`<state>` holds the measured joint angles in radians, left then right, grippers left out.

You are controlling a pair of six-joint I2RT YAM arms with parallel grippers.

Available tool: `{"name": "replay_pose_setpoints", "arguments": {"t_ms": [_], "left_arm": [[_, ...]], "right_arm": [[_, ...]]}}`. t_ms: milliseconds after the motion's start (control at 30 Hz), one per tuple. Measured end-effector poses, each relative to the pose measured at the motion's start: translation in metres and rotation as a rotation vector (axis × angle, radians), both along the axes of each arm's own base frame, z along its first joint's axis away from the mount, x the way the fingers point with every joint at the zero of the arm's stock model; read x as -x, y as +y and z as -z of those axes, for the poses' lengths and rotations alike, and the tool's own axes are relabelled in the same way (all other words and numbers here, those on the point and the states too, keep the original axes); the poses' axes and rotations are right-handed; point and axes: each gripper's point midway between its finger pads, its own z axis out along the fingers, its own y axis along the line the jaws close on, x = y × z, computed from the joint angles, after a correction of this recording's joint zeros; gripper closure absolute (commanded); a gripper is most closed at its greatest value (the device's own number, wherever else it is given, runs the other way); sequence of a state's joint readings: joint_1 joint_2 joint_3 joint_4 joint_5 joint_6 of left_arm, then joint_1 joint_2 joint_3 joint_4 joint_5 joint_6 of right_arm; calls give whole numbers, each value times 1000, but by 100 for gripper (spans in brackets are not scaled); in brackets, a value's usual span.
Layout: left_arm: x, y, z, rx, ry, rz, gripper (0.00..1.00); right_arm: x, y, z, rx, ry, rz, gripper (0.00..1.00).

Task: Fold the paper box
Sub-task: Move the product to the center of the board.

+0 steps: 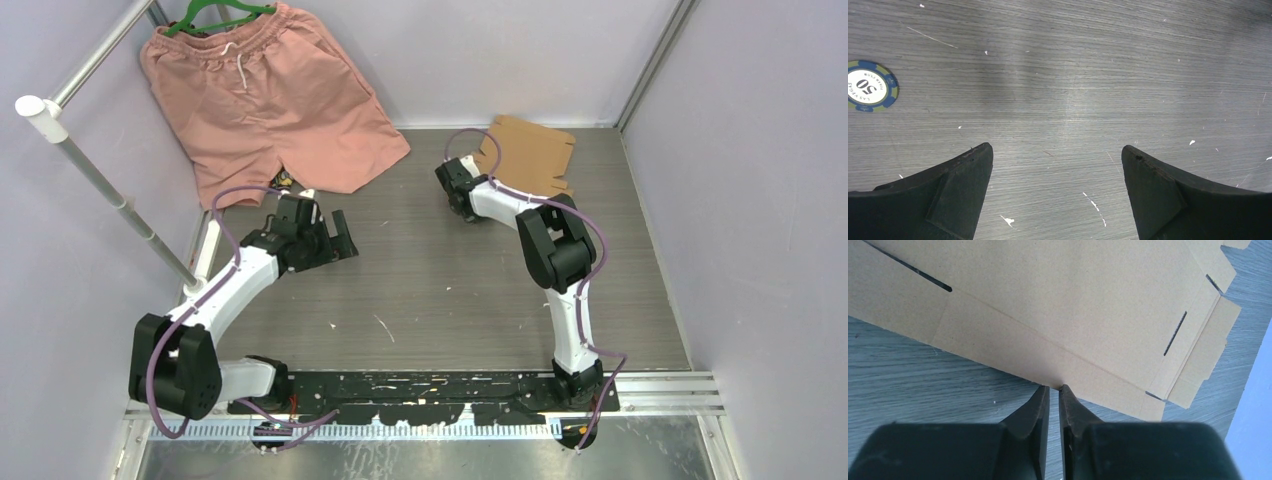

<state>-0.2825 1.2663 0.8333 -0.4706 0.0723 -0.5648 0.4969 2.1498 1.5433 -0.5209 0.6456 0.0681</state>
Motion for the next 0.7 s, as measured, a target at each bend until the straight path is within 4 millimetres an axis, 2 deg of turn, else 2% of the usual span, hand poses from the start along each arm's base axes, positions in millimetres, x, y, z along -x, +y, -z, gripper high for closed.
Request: {"name": "replay_pose_setpoints", "arguments": {"t_ms": [200,300,367,467,567,633,700], "left_arm": [[2,-1,-3,1,-7,4,0],[2,-1,-4,2,-11,6,0],[2,-2,-4,1,-12,7,0],[3,-4,-5,2,-12,11,0],[3,-7,-4,4,-14,19,0],[3,-9,-4,6,-18,27,0],[2,-13,-3,11,-14,38,0]], "right_arm": [[7,-1,0,21,-5,-5,85],[16,2,-9,34,-27,-17,88],[25,9,-16,41,-41,-39,88],[47,30,-29,45,-66,-94,87],[75,56,-35,41,-78,-160,48],[96,72,-33,6,-70,-193,40],[116,81,-31,-67,-36,-214,36]]}}
